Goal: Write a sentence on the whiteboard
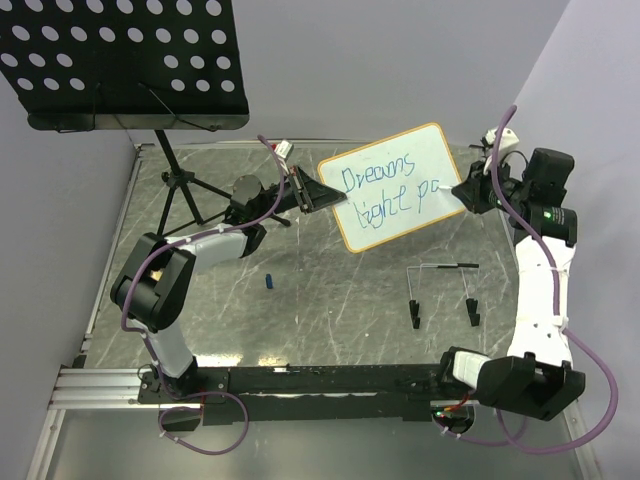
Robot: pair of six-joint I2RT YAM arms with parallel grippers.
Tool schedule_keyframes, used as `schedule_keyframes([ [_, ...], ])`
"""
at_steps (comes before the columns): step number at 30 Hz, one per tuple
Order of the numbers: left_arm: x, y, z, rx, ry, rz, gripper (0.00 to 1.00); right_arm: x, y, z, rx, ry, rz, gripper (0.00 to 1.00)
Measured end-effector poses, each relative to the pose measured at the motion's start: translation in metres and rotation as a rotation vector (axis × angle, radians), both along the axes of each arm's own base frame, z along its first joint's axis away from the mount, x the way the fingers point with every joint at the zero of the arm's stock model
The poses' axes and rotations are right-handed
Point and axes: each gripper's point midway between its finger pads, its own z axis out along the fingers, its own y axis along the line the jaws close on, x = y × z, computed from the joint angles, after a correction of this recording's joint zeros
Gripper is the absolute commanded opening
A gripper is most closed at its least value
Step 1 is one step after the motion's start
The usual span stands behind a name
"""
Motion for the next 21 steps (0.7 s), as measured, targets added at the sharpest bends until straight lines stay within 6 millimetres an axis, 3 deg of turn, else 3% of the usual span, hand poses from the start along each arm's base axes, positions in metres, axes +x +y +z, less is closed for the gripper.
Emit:
schedule_keyframes([
  [13, 0.0, 0.0, 0.0, 0.0, 0.0, -0.001, 0.01, 0.018, -0.004, 0.009, 0.014, -0.017, -0.013, 0.0],
  [21, 0.001, 0.001, 0.0, 0.0, 0.001, 0.003, 0.01, -0.004, -0.003, -0.003, -0.005, -0.012, -0.016, 0.0],
])
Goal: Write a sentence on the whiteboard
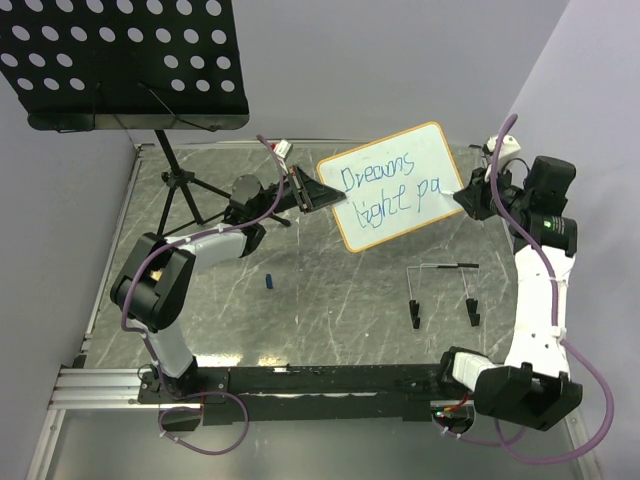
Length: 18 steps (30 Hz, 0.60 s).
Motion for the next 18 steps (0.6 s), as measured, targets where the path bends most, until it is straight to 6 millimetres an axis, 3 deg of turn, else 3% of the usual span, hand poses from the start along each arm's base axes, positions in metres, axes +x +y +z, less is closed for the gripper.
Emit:
schedule_keyframes([
  [8, 0.0, 0.0, 0.001, -0.003, -0.003, 0.0, 0.01, -0.007, -0.004, 0.007, 0.008, -0.007, -0.015, 0.0],
  [14, 0.0, 0.0, 0.001, -0.004, -0.007, 0.0, 0.01, 0.0, 0.002, 0.042, 0.04, -0.08, 0.01, 0.0],
  [18, 0.0, 0.0, 0.001, -0.004, -0.007, -0.002, 0.01, 0.008, 0.0, 0.043, 0.049, -0.082, 0.014, 0.0],
])
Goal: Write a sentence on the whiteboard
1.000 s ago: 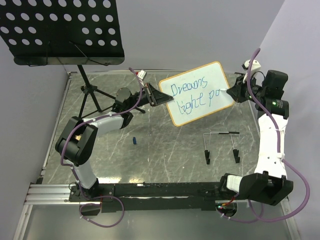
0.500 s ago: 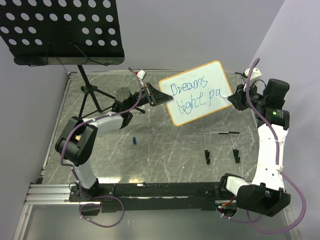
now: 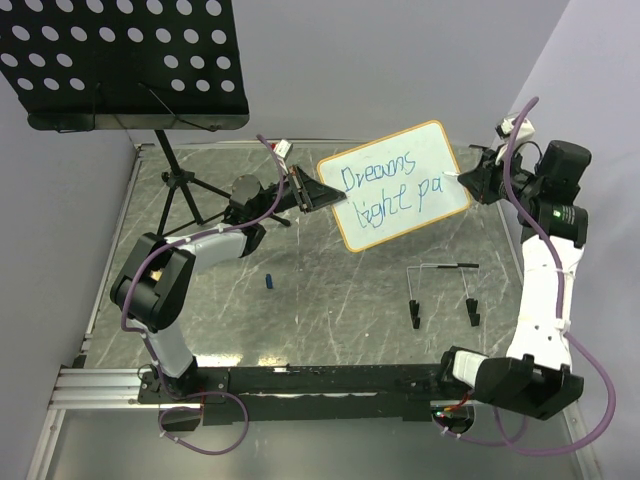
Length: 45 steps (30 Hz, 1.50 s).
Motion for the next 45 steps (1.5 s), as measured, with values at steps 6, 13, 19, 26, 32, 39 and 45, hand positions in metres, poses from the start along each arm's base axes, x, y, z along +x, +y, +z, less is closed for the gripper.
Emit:
schedule_keyframes([
  [6, -0.001, 0.0, 0.001, -0.002, -0.003, -0.005, 0.01, 0.012, -0.004, -0.017, 0.016, 0.052, -0.003, 0.0],
  [13, -0.002, 0.0, 0.002, -0.007, -0.007, -0.008, 0.01, 0.013, -0.006, -0.019, 0.013, 0.057, -0.007, 0.0],
  [19, -0.002, 0.0, 0.002, -0.007, -0.007, -0.008, 0.01, 0.015, -0.011, -0.02, 0.0, 0.061, -0.035, 0.0],
  [26, -0.001, 0.0, 0.002, -0.005, -0.004, -0.006, 0.01, 0.02, -0.013, -0.022, 0.003, 0.066, -0.04, 0.0],
  [32, -0.001, 0.001, 0.002, -0.007, -0.007, -0.005, 0.01, 0.02, -0.01, -0.018, 0.016, 0.054, -0.025, 0.0],
  [39, -0.001, 0.001, 0.002, -0.007, -0.007, -0.005, 0.01, 0.023, -0.009, -0.018, 0.027, 0.054, -0.019, 0.0],
  [45, 0.0, 0.001, 0.002, -0.006, -0.005, -0.004, 0.01, 0.024, -0.009, -0.02, 0.031, 0.061, -0.018, 0.0],
])
